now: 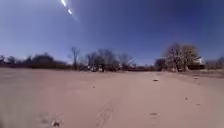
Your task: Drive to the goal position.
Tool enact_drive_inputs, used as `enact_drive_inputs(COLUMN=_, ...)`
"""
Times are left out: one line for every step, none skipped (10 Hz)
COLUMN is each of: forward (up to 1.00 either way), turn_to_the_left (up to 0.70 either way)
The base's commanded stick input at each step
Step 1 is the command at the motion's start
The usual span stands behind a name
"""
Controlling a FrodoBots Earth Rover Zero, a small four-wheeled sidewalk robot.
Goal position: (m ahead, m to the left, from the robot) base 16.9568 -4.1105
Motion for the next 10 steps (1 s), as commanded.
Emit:
enact_drive_inputs(forward=1.0, turn_to_the_left=0.0)
enact_drive_inputs(forward=1.0, turn_to_the_left=0.0)
enact_drive_inputs(forward=1.0, turn_to_the_left=-0.1)
enact_drive_inputs(forward=1.0, turn_to_the_left=-0.27)
enact_drive_inputs(forward=1.0, turn_to_the_left=-0.27)
enact_drive_inputs(forward=1.0, turn_to_the_left=-0.27)
enact_drive_inputs(forward=1.0, turn_to_the_left=-0.27)
enact_drive_inputs(forward=1.0, turn_to_the_left=-0.27)
enact_drive_inputs(forward=1.0, turn_to_the_left=-0.24)
enact_drive_inputs(forward=1.0, turn_to_the_left=0.0)
